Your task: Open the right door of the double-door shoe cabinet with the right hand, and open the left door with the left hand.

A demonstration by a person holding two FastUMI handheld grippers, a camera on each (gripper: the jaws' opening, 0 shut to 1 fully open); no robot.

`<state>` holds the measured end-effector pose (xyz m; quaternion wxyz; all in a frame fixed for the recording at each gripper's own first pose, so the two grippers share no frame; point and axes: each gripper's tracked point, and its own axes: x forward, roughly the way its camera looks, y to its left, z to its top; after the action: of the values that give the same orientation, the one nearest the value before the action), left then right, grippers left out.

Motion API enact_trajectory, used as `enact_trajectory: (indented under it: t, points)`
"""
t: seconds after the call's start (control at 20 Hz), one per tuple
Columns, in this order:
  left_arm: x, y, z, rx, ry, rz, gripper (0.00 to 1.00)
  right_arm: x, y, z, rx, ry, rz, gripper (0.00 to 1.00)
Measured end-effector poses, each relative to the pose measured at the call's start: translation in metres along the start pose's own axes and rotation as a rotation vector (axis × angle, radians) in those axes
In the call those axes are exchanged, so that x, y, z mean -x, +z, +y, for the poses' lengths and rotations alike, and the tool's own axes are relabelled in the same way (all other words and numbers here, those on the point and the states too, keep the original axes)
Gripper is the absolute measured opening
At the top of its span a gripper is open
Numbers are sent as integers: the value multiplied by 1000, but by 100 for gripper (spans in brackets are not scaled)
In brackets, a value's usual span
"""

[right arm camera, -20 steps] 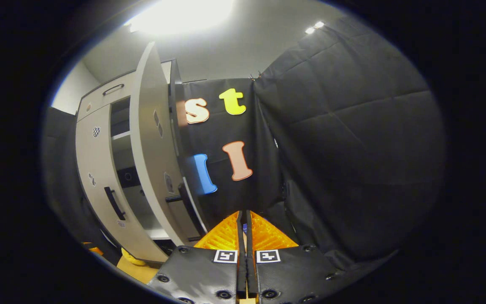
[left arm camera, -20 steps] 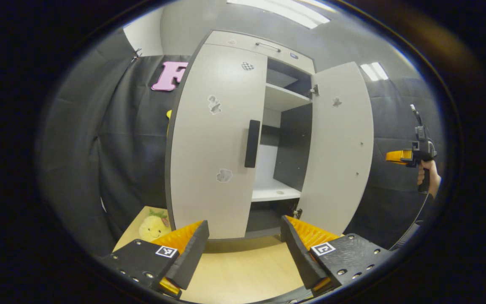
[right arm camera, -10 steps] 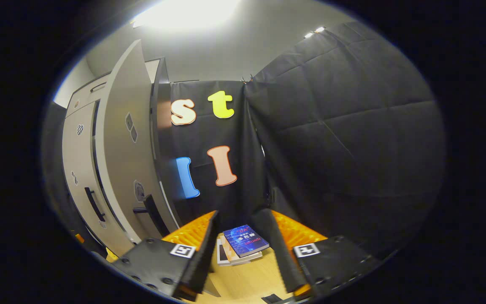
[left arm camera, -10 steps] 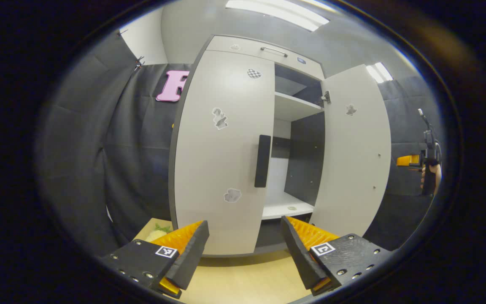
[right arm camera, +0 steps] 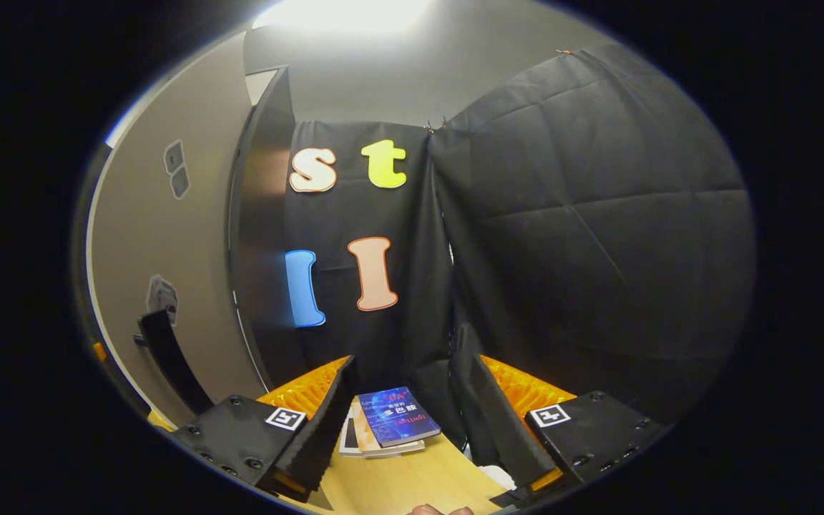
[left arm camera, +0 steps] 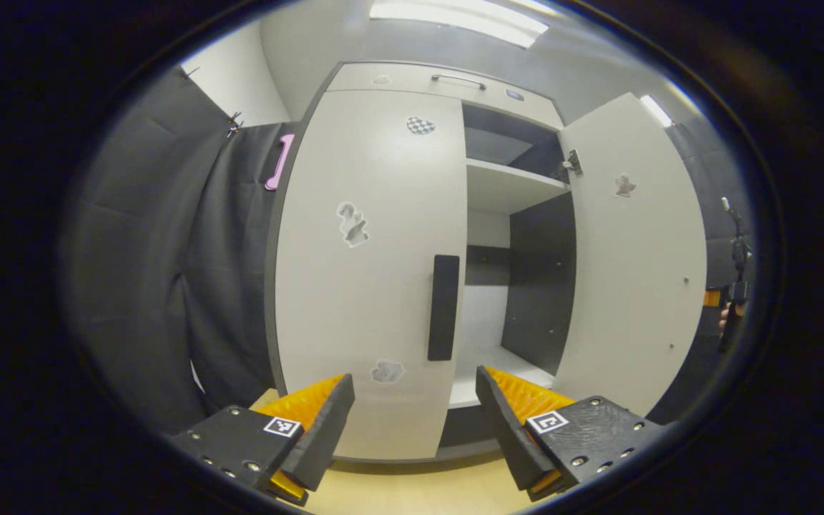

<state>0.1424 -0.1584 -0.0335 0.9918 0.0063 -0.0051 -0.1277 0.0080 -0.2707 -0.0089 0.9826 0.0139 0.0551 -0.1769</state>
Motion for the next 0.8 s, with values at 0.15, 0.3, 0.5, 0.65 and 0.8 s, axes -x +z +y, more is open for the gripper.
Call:
enact_trajectory:
  t: [0.15,0.3,0.5,0.65,0.8]
  points:
    - [-25,21,-7,-25,30,-32,100,-13,-12,0,-1,30,6,98]
    - [-50,36,-13,-52,48,-51,100,-26,-21,-4,24,46,10,98]
    - [-79,47,-24,-73,74,-69,100,-48,-27,-12,13,62,17,98]
    - [-99,46,-28,-90,99,-63,98,-64,-32,-19,-4,68,23,98]
    - [-112,42,-33,-64,104,-57,73,-79,-37,-22,-24,74,34,98]
